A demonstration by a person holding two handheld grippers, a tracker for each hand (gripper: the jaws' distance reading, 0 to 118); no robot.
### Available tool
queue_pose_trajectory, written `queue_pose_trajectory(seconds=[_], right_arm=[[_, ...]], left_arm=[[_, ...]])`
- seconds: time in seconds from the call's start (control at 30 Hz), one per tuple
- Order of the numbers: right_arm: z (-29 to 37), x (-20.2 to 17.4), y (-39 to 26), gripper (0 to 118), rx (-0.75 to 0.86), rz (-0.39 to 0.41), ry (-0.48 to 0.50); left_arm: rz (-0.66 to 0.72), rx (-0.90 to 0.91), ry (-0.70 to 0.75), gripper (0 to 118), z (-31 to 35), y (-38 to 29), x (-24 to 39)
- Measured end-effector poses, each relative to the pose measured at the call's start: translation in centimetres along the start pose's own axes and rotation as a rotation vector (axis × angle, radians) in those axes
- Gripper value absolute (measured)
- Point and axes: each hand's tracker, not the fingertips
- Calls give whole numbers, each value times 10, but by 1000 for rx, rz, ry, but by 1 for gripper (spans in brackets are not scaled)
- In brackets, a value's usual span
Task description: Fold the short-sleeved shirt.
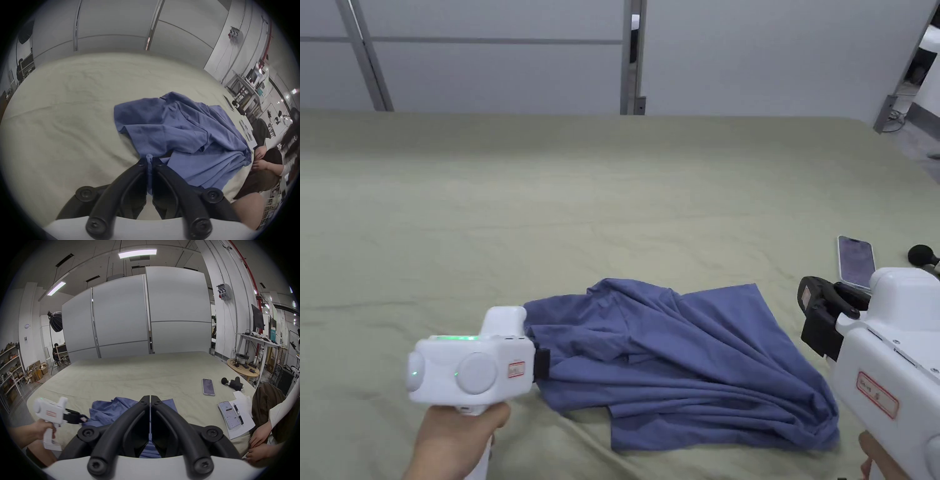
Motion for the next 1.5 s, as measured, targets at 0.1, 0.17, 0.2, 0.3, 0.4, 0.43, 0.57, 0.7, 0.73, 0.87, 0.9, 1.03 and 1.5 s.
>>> queue_pose_trajectory(seconds=[0.1, 0.17, 0.2, 0.3, 0.4, 0.43, 0.57, 0.7, 0.73, 0.87, 0.9, 1.03, 1.5], right_arm=[[-38, 18, 18, 4, -78, 55, 9], [-70, 29, 32, 20, -173, 52, 25], [-86, 34, 36, 45, -209, 39, 25], [-160, 53, 33, 118, -365, 22, 59], [-220, 66, 14, 118, -474, 25, 42], [-241, 69, 5, 118, -536, 27, 32], [-300, 77, -33, 118, -666, 10, -27], [-333, 83, -59, 115, -737, -21, -42], [-336, 83, -62, 113, -744, -21, -36], [-329, 68, -62, 78, -748, 19, 12], [-328, 63, -63, 74, -745, 72, 0], [-323, 60, -56, 5, -747, 32, 41], [-197, 90, 33, 4, -341, -169, 63]], left_arm=[[-58, 17, -9, 3, 13, 1, -3], [-49, 30, -18, 3, 23, -3, 4], [-52, 40, -23, 3, 26, -3, 5], [-48, 59, -38, 3, 32, -3, 8], [-23, 81, -61, 3, 43, 2, 10], [-12, 84, -63, 3, 45, 4, 9], [-24, 60, -39, 3, 35, 11, -6], [-20, 26, -46, 3, 20, 11, -16], [-20, 23, -43, 3, 19, 11, -16], [-29, 21, -50, 3, 14, 12, -13], [-22, 20, -54, 3, 13, 13, -14], [22, 31, -76, 3, 10, 10, -18], [70, 218, -75, 3, 75, 35, 1]])
